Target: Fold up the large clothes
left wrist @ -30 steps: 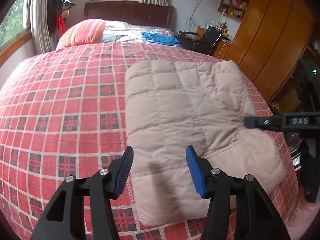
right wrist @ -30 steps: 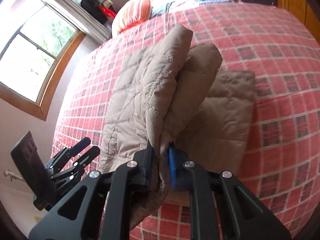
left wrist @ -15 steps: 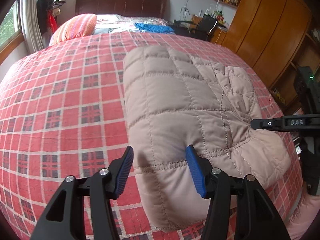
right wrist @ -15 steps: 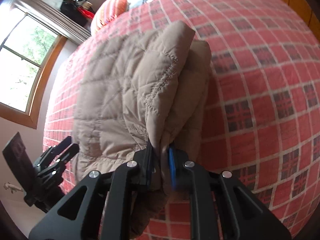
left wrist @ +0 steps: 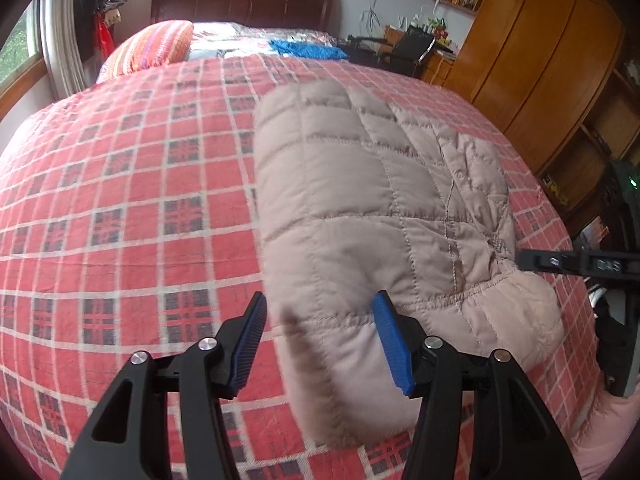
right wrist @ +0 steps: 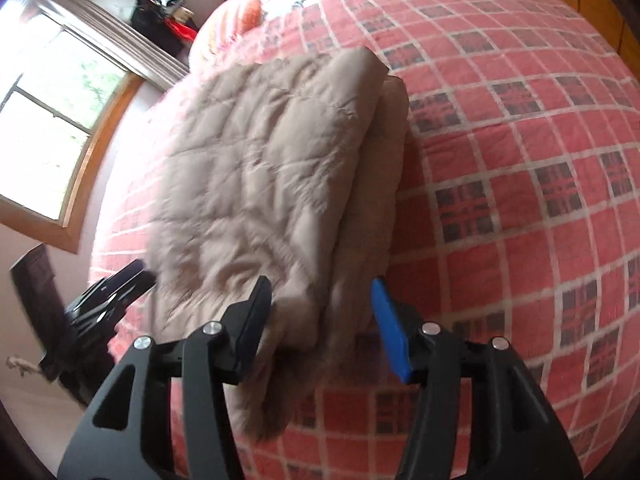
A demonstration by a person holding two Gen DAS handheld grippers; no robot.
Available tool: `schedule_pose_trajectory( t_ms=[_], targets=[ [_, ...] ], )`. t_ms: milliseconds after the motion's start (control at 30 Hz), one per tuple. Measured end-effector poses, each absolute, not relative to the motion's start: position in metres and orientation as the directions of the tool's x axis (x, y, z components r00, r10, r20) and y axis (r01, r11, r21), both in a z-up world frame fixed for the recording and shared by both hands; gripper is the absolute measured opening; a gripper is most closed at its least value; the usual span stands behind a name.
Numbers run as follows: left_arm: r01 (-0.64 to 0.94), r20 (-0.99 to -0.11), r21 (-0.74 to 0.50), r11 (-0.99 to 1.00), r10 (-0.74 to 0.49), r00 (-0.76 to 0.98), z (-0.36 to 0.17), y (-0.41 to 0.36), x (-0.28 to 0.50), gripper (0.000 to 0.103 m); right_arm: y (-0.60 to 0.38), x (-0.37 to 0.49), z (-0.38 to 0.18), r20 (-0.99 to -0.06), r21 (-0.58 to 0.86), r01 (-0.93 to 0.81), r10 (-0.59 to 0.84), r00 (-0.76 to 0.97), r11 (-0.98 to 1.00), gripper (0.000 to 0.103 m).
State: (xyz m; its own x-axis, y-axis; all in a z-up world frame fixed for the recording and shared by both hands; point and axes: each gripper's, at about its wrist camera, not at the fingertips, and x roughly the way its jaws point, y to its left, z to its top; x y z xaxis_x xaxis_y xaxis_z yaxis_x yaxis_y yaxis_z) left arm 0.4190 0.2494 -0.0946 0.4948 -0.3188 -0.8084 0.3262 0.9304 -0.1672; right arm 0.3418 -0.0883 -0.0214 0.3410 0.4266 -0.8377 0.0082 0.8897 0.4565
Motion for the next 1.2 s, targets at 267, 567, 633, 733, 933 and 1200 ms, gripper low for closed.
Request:
schedule_pose_trajectory(
  t_ms=[267,567,633,733,933,1200],
  targets=[
    [0.328,-0.812,-0.146,0.933,-0.303,0.499,-0.098,0.254,0.395,0.055,-0.075,0.307,-0.024,-0.859,0.447,-0.007,0.431,0.277,0.895,0.039],
    [0.316,-0.838,-0.141,0.938,-0.283,0.467,-0.127,0.255,0.403,0.058,-0.066,0.308,-0.07,-0.877,0.444,0.032,0.427,0.219,0.896,0.036],
    [0.315,-0.837,-0.16,0.936,-0.297,0.459,-0.128,0.258,0.405,0.058,-0.068,0.309,-0.073,-0.875,0.448,0.027,0.432,0.217,0.894,0.036],
    [0.317,-0.836,-0.187,0.93,-0.32,0.446,-0.123,0.263,0.406,0.058,-0.07,0.308,-0.063,-0.875,0.434,-0.001,0.422,0.239,0.901,0.043],
    [0.316,-0.817,-0.199,0.928,-0.335,0.469,-0.1,0.266,0.408,0.061,-0.088,0.312,-0.022,-0.834,0.447,-0.019,0.424,0.353,0.895,0.072],
    [0.306,-0.813,-0.273,0.912,-0.389,0.432,-0.093,0.266,0.46,0.07,-0.104,0.353,-0.011,-0.812,0.474,-0.018,0.445,0.377,0.88,0.084]
  ],
)
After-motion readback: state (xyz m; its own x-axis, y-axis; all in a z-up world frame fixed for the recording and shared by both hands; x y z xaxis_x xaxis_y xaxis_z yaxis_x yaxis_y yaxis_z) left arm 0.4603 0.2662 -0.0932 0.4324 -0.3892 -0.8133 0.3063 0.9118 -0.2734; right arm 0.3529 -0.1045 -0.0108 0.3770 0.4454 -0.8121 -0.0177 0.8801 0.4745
